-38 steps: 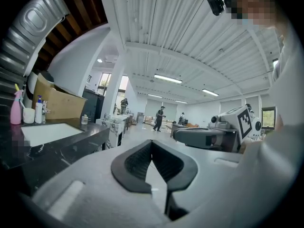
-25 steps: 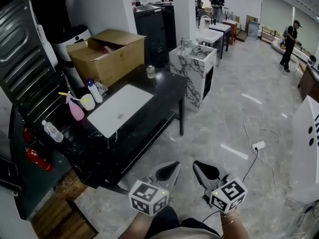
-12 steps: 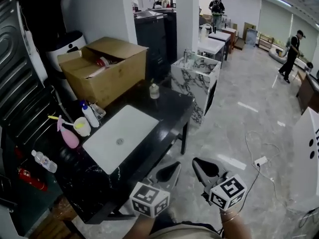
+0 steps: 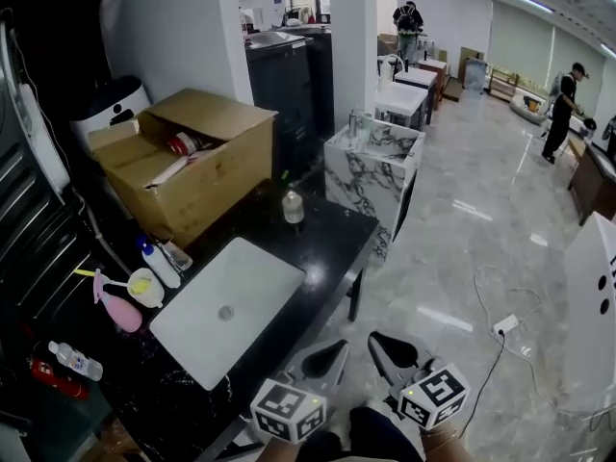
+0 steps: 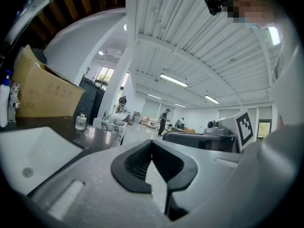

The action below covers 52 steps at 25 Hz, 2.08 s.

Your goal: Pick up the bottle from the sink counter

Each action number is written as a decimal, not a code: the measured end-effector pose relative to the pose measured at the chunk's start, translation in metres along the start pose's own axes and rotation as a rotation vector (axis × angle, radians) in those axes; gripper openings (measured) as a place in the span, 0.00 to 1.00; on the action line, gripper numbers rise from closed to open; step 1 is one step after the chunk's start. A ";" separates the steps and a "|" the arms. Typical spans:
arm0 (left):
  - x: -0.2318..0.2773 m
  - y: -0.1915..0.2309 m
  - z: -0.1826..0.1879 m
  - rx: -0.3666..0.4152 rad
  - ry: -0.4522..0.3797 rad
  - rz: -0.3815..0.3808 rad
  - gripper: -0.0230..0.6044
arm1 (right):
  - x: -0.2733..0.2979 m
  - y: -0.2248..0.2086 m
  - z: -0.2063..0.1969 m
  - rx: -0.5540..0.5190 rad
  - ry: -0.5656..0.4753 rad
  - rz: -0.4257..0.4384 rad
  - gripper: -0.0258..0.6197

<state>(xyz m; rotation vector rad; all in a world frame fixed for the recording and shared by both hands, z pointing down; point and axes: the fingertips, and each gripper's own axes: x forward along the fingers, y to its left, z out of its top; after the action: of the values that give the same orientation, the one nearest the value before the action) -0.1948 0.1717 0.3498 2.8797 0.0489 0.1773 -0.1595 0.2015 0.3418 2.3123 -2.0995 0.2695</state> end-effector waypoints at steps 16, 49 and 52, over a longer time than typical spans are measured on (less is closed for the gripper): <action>0.138 0.093 0.046 0.017 -0.016 0.132 0.04 | 0.120 -0.128 0.044 -0.037 -0.026 0.159 0.04; 0.260 0.197 0.065 -0.008 0.018 0.378 0.04 | 0.214 -0.248 0.026 0.045 0.076 0.367 0.04; 0.266 0.219 0.074 -0.009 -0.005 0.390 0.04 | 0.237 -0.253 0.036 0.025 0.066 0.379 0.04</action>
<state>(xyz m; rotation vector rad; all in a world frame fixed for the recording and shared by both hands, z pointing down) 0.0822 -0.0457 0.3654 2.8493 -0.5146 0.2404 0.1161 -0.0106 0.3650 1.8698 -2.4974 0.3688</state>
